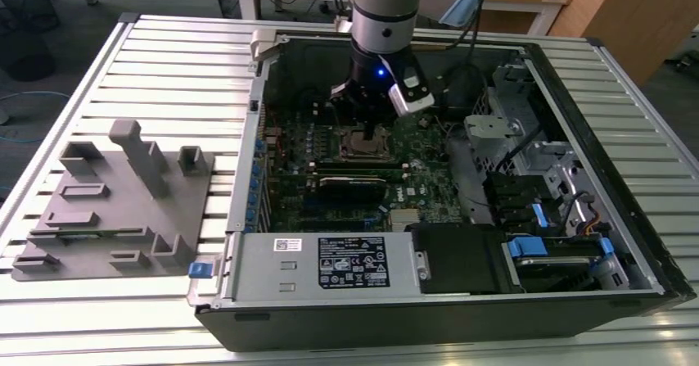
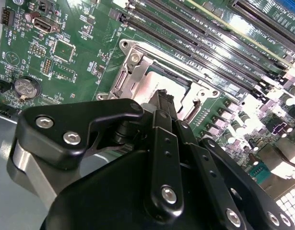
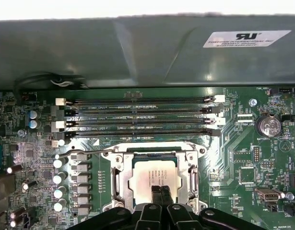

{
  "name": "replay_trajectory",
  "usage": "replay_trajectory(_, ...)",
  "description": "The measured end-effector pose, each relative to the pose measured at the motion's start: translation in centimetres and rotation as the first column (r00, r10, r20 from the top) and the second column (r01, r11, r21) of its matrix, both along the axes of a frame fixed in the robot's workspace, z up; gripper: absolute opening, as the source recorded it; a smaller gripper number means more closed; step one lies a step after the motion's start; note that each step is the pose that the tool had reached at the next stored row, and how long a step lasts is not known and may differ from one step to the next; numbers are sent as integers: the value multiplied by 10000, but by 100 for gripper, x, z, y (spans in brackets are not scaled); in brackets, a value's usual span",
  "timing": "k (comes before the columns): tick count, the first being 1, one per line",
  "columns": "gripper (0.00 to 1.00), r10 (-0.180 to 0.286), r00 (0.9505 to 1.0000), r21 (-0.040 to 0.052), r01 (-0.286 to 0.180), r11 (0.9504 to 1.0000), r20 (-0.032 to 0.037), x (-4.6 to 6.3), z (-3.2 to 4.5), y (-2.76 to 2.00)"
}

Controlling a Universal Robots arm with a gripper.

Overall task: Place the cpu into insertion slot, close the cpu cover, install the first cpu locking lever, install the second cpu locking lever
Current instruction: 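Install the first cpu locking lever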

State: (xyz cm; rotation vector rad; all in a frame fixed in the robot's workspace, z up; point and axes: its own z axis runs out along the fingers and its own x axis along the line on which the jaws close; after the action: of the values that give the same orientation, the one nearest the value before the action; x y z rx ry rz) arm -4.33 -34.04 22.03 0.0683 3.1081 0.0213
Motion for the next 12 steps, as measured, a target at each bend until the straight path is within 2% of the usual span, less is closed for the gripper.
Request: replay_trajectory(12,11,-1,10000,4,1,10000,2,0,58,1)
